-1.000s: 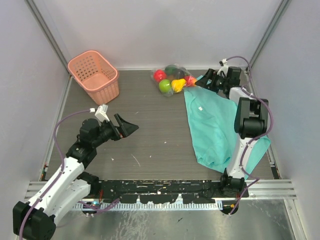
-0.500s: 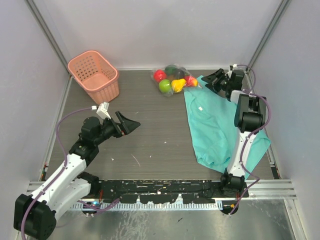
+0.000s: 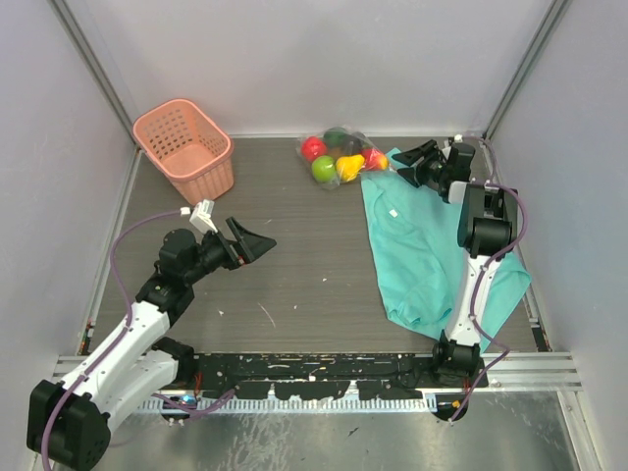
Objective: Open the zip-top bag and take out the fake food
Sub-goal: Pick up the zipper food storage bag at the center of the board.
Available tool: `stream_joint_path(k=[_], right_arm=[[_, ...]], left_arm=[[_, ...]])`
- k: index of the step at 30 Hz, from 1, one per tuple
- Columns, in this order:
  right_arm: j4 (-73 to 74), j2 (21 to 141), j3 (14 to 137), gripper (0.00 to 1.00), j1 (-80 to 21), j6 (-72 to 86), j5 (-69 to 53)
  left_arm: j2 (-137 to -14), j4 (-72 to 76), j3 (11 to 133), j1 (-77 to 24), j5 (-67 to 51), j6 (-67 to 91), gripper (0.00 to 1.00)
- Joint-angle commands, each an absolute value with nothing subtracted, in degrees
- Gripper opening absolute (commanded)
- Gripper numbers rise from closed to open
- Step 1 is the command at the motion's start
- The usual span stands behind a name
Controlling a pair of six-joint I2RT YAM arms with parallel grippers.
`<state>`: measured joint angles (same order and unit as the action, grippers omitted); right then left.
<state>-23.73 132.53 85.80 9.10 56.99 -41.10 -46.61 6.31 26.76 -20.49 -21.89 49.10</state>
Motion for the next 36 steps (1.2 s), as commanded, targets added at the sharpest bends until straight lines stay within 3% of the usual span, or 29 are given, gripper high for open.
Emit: stream_joint_path(k=[1, 13, 28, 36], right_arm=[[-28.3, 133.21, 85.85, 0.63, 8.58, 60.38, -42.71], [-28.59, 134.44, 86.82, 0.52, 7.93, 62.23, -43.13], [-26.83, 131.39, 89.37, 0.02, 7.93, 55.34, -44.06], [-14.38, 121.4, 98.76, 0.01, 6.02, 37.26, -45.64]], left_arm=[[-45.3, 9.56, 26.98, -20.14, -23.42, 49.78, 0.98], [-44.35, 9.14, 26.26, -20.15, -23.03, 50.62, 0.98], [-45.04, 9.1, 26.62, -20.17, -23.46, 50.24, 0.98], [-44.5, 5.81, 29.39, -20.13, -23.29, 46.7, 0.98]])
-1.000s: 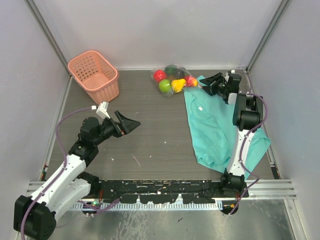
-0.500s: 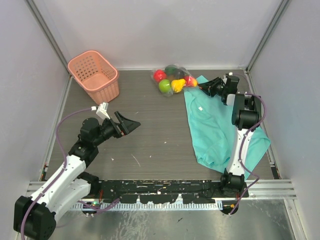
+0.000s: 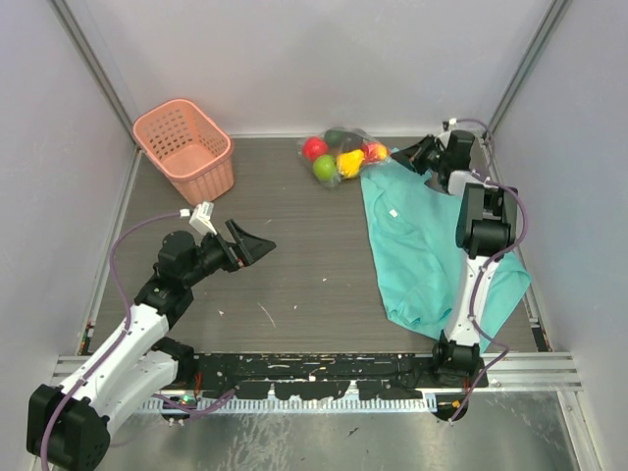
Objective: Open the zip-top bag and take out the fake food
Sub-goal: Pick up the zipper food storage bag at the center of the board, then place the zipper food storage bag at the center of the board.
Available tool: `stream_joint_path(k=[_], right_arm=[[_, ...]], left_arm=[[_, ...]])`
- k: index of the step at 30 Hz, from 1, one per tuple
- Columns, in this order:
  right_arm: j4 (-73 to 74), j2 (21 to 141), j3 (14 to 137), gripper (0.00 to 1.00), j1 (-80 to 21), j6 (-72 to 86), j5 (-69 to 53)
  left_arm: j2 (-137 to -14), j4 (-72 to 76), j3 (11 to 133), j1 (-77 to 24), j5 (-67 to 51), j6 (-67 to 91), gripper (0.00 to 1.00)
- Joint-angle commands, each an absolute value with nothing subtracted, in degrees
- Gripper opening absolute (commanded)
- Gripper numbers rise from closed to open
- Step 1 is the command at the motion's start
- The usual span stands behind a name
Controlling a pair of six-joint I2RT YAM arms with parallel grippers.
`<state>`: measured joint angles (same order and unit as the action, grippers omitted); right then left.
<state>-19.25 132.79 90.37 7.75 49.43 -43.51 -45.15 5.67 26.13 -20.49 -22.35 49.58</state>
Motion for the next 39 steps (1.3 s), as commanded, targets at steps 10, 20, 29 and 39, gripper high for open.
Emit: stream_joint_path(k=[10, 20, 29, 39], right_arm=[[13.92, 105.05, 105.07, 0.01, -7.92, -4.25, -40.69], [27.91, 93.3, 84.25, 0.08, -27.66, -24.64, -43.75], [30.33, 83.42, 73.52, 0.66, -26.62, -29.79, -64.7], [10.59, 82.82, 65.2, 0.71, -17.5, -10.61, -70.39]], left_arm=[[-41.87, 2.43, 31.24, -20.2, -23.27, 45.88, 0.98], [-38.9, -0.23, 28.39, -20.17, -20.19, 43.51, 0.98], [-39.49, -2.85, 27.61, -20.17, -18.16, 43.32, 1.0], [-48.61, -14.04, 34.98, -20.08, -7.55, 38.06, 0.89]])
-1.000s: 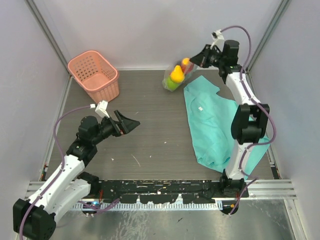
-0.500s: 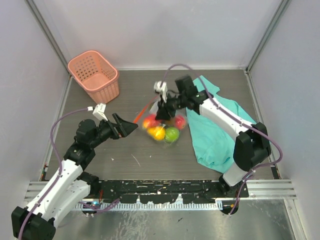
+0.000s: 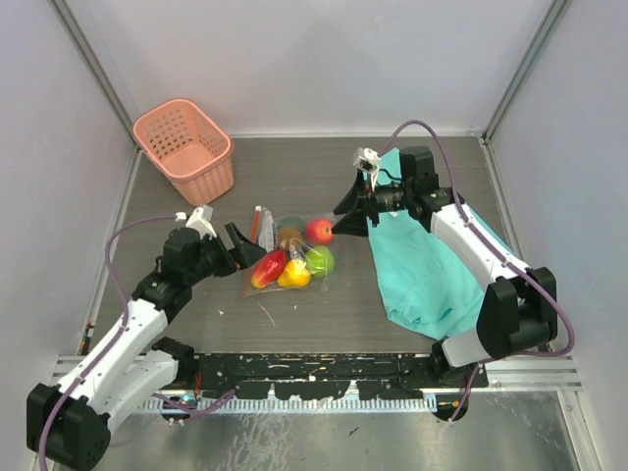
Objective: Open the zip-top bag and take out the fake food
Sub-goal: Place the zipper food storage bag at the center of the board, then pick up the zipper food storage bag at the center of the board.
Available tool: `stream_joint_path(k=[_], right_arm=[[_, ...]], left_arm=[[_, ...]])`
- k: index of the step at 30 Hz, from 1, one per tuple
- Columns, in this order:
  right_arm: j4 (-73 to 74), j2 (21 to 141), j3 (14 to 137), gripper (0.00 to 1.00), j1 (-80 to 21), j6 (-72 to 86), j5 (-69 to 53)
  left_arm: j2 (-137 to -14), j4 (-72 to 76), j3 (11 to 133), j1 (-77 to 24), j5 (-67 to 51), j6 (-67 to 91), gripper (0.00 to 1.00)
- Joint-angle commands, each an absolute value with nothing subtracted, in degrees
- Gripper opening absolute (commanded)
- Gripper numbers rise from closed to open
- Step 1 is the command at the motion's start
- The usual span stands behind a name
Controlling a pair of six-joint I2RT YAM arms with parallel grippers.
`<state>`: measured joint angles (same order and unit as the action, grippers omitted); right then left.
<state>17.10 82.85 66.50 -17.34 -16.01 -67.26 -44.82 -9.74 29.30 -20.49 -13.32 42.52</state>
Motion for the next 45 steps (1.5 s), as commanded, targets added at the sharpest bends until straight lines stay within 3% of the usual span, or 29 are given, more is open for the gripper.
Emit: stream_joint_path(k=[1, 4, 9, 16, 34, 38, 43, 45], right_arm=[[10.52, 82.65, 65.03, 0.72, -17.55, -10.82, -70.38], [10.44, 82.61, 64.69, 0.72, -17.53, -10.9, -69.34], [11.78, 82.53, 64.93, 0.72, -17.49, -12.04, -68.28], [16.05, 82.7, 66.58, 0.72, -17.49, -15.18, -65.54], [20.03, 83.21, 68.32, 0.72, -17.43, -17.93, -65.62], [20.49, 83.51, 68.62, 0.72, -17.41, -17.84, -65.75], [21.11, 82.65, 68.59, 0.72, -17.16, -18.96, -65.6], [21.67, 82.62, 68.77, 0.72, -17.14, -19.8, -65.92]], left_arm=[[-50.45, -14.59, 35.97, -19.98, -6.59, 37.23, 0.88], [-56.42, -12.72, 37.97, -17.71, -6.79, 35.45, 0.81], [-69.14, -2.15, 38.87, -8.3, -20.19, 37.53, 0.68], [-83.09, 4.99, 42.21, -6.26, -27.31, 37.74, 0.66], [-94.61, 9.23, 47.86, -6.76, -29.75, 35.51, 0.31], [-96.2, 9.05, 49.15, -7.65, -30.55, 33.85, 0.29], [-97.44, 9.27, 50.53, -8.17, -31.55, 32.08, 0.01], [-95.53, 8.6, 50.55, -8.4, -31.27, 30.66, 0.0]])
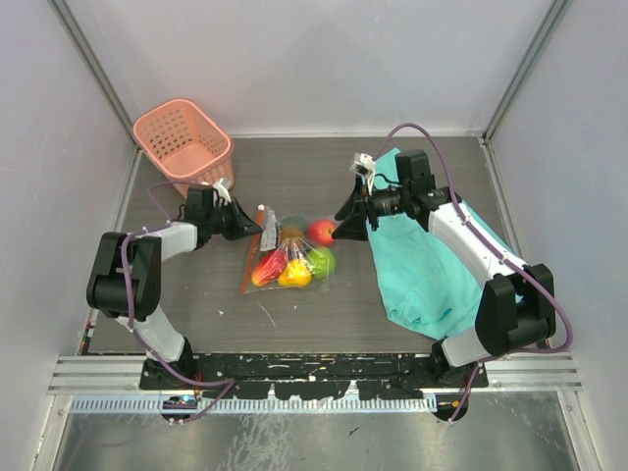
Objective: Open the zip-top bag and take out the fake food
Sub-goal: Pick up the zipper food storage bag at the center of the board.
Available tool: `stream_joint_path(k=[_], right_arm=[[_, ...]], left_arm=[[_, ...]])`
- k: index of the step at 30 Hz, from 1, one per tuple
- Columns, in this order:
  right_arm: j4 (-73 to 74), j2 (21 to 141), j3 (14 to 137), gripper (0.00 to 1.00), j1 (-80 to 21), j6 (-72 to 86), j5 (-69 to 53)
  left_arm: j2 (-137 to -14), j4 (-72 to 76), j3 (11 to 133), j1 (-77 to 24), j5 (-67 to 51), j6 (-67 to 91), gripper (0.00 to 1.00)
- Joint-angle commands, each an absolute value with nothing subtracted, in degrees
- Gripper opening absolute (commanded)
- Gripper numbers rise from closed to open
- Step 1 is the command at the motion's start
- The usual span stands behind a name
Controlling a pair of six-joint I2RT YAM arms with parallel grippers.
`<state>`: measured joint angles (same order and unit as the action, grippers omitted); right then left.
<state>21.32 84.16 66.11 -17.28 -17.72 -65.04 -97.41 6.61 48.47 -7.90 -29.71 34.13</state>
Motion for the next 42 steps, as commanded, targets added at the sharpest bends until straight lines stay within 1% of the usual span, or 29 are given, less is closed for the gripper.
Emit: stream_joint_path(k=[1, 5, 10, 12, 13, 16, 19, 21, 27, 31, 37, 40, 42], right_arm=[[22.05, 82.77, 68.86, 0.72, -17.14, -20.31, -66.0], [22.79, 82.12, 68.82, 0.72, -17.18, -22.1, -66.06], [20.0, 78.75, 65.76, 0.77, -17.18, -26.52, -65.93], [18.87, 77.16, 64.21, 0.8, -17.17, -29.45, -65.67], [18.77, 76.63, 64.04, 0.84, -17.16, -30.92, -65.61], [21.11, 75.78, 64.5, 0.9, -16.96, -35.87, -66.25], [21.31, 75.51, 64.86, 0.94, -16.47, -36.89, -68.1], [19.63, 75.29, 64.86, 0.94, -16.07, -35.21, -69.85], [-1.33, 75.0, 60.71, 0.95, -15.99, -18.92, -68.96], [-12.41, 76.42, 59.17, 0.96, -16.05, -10.63, -68.32], [-32.51, 75.17, 51.03, 0.96, -16.3, 3.65, -70.29], [-44.27, 75.63, 46.3, 0.96, -18.59, 9.86, -70.95], [-44.83, 76.08, 45.33, 0.96, -20.43, 9.62, -69.83]], left_arm=[[-94.06, 7.77, 50.59, -8.87, -30.35, 29.43, 0.0], [-87.19, 2.43, 52.29, -13.78, -24.61, 20.19, 0.0], [-80.73, -1.63, 55.67, -22.77, -19.25, 6.47, 0.0], [-78.93, -2.58, 56.84, -24.13, -20.08, 3.68, 0.0], [-77.99, -2.9, 57.47, -24.49, -21.22, 2.53, 0.0], [-76.17, -4.56, 59.73, -25.06, -25.18, 0.06, 0.0], [-74.74, -6.13, 62.0, -25.97, -28.95, -0.76, 0.0], [-73.61, -6.26, 62.57, -27.13, -30.38, -1.62, 0.0], [-70.18, -10.77, 65.72, -31.81, -30.81, -6.25, 0.0], [-68.52, -12.57, 66.46, -33.37, -31.37, -7.2, 0.0], [-66.48, -12.33, 65.3, -34.49, -32.93, -6.52, 0.0], [-66.17, -11.67, 64.34, -35.04, -32.71, -5.93, 0.0], [-65.97, -10.97, 63.72, -35.28, -32.82, -5.36, 0.0]])
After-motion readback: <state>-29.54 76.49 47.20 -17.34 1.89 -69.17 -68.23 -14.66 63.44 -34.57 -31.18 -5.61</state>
